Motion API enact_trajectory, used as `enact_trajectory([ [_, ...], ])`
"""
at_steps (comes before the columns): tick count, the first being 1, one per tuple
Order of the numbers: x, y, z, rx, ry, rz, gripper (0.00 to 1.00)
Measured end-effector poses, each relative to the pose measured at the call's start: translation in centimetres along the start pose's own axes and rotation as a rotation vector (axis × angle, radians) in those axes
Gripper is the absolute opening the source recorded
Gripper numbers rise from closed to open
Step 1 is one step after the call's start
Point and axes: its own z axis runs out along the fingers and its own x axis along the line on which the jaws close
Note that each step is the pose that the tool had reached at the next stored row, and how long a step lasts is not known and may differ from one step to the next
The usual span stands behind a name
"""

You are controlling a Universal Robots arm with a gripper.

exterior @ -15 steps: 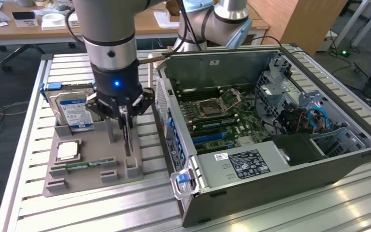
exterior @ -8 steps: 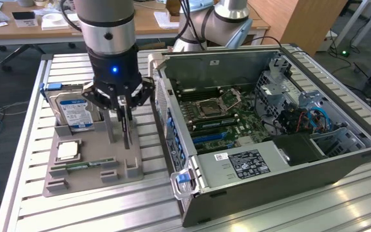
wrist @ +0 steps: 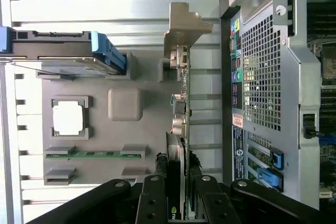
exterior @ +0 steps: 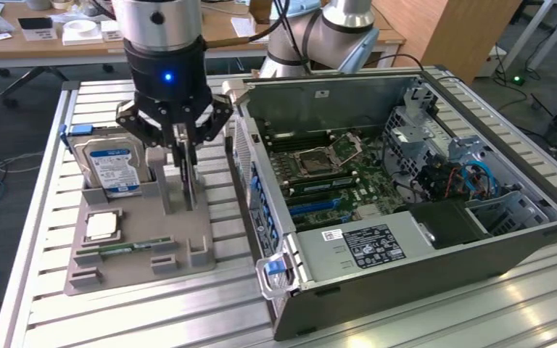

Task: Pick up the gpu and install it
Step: 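Pick up the gpu and move the gpu toward the slot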

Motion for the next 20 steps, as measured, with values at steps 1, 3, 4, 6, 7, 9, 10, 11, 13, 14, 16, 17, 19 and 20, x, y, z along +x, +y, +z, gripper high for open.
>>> enact_trajectory([
  [1,0.0,0.01,-0.28,0.0,0.0,0.0,0.26],
  [3,0.0,0.04,-0.94,0.0,-0.0001,0.0,0.26],
  [4,0.0,0.05,-1.28,0.0001,-0.0001,0.0,0.26],
  [6,-0.1,0.14,-3.43,0.0001,-0.0002,0.0,0.26],
  [7,-0.1,0.18,-4.51,0.0,-0.0002,0.0,0.26],
  [9,-0.1,0.23,-5.68,0.0,-0.0003,0.0,0.26],
  [10,-0.1,0.24,-5.87,0.0,-0.0002,0.0,0.26],
  [11,-0.1,0.25,-6.07,0.0001,-0.0002,0.0,0.26],
  [13,-0.2,0.26,-6.46,0.0001,-0.0002,0.0,0.26],
  [14,-0.2,0.27,-6.64,0.0001,-0.0003,0.0,0.26],
  [16,-0.2,0.28,-6.98,0.0,-0.0002,0.0,0.26],
  [17,-0.2,0.29,-7.12,0.0,-0.0003,0.0,0.26],
  [19,-0.2,0.29,-7.27,-0.0001,-0.0004,0.0,0.26],
  [20,-0.2,0.3,-7.35,0.0,-0.0003,0.0,0.26],
])
